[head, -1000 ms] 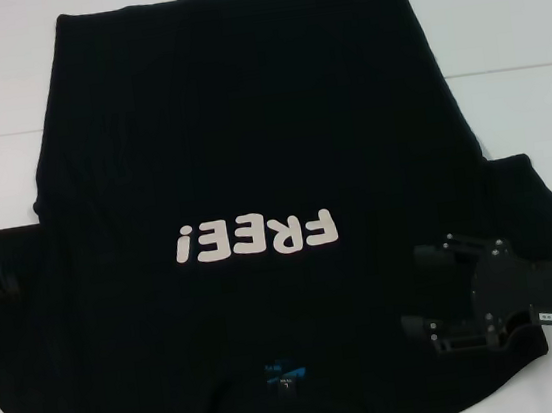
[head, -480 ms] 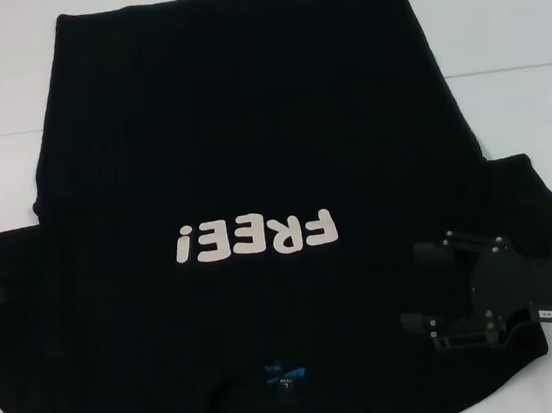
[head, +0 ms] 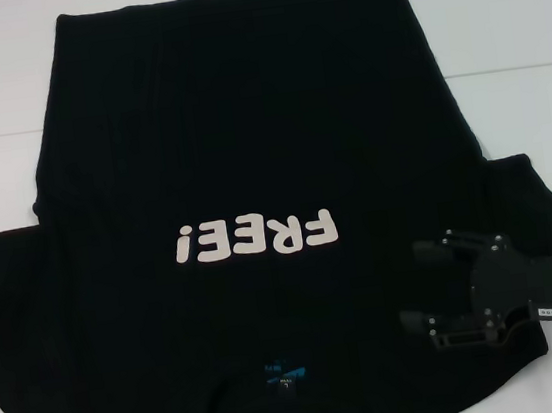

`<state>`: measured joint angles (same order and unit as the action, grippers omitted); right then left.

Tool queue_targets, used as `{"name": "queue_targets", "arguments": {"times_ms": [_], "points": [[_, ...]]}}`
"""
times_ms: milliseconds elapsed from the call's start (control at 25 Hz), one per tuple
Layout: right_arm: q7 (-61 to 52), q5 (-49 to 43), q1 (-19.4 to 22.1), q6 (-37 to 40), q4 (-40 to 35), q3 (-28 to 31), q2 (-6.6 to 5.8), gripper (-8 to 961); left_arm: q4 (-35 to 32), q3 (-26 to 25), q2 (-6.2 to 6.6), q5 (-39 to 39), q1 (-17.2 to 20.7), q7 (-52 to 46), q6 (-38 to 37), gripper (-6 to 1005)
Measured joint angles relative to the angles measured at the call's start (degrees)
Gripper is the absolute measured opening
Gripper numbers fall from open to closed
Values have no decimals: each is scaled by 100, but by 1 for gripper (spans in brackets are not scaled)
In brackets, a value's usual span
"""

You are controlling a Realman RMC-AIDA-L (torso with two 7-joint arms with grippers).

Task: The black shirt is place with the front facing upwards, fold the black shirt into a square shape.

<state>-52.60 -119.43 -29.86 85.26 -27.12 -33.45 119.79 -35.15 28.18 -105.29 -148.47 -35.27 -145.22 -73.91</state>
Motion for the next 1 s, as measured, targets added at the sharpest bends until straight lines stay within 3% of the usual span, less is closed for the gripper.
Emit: {"name": "queue_targets", "arguments": {"times_ms": [360,720,1000], "points": [[-5,-1,-11,0,-4,-5,0,920,-656,-9,77,-31,-23,-268,-259,1],[-5,0,-11,5,-4,-5,0,919,-829,-11,115,-8,-161,-399,-651,2],[-5,3,-18,9,-4,-3,0,919,-839,-19,-29,88,-512,-621,-1025,2]]}}
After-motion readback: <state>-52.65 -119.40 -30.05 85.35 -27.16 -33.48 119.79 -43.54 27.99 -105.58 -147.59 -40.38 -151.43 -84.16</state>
